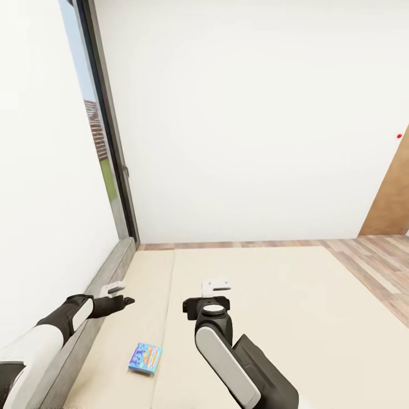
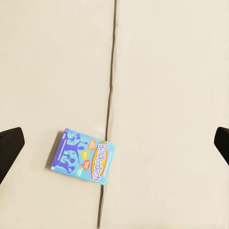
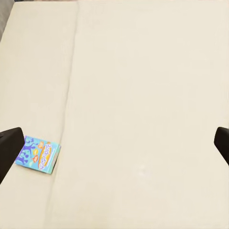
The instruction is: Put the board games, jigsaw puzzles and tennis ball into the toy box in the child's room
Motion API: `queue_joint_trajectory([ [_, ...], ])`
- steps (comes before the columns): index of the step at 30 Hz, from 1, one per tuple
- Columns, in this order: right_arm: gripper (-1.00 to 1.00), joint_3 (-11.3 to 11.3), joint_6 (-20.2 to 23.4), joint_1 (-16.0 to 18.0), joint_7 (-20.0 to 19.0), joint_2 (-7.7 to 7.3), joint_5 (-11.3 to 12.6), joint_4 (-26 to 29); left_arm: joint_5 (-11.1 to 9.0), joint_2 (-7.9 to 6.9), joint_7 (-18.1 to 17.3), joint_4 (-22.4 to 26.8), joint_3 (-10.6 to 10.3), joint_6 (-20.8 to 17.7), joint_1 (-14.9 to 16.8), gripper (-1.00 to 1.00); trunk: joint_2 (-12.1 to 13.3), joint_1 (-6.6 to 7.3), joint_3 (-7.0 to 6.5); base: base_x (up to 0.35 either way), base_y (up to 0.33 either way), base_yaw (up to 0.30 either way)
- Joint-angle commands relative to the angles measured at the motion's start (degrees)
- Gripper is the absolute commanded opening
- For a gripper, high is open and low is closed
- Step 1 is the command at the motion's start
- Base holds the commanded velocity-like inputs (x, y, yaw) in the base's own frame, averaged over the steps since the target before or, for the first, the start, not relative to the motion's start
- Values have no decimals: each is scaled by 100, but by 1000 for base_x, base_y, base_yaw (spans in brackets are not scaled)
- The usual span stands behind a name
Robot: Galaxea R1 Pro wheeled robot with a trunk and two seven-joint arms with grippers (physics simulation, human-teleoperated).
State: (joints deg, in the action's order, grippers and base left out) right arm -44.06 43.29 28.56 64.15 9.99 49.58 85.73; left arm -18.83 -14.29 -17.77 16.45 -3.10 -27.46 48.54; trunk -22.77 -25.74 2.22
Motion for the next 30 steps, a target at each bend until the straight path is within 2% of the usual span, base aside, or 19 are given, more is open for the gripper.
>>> queue_joint_trajectory([
  [1,100,-5,39,9,55,1,45,5,-51,-7,2,7,-30,-31,5,100,-15,-4,24,0,0,0],
  [30,100,3,29,9,28,1,43,13,-51,45,9,7,-41,20,-2,100,-15,-4,297,0,0,0],
])
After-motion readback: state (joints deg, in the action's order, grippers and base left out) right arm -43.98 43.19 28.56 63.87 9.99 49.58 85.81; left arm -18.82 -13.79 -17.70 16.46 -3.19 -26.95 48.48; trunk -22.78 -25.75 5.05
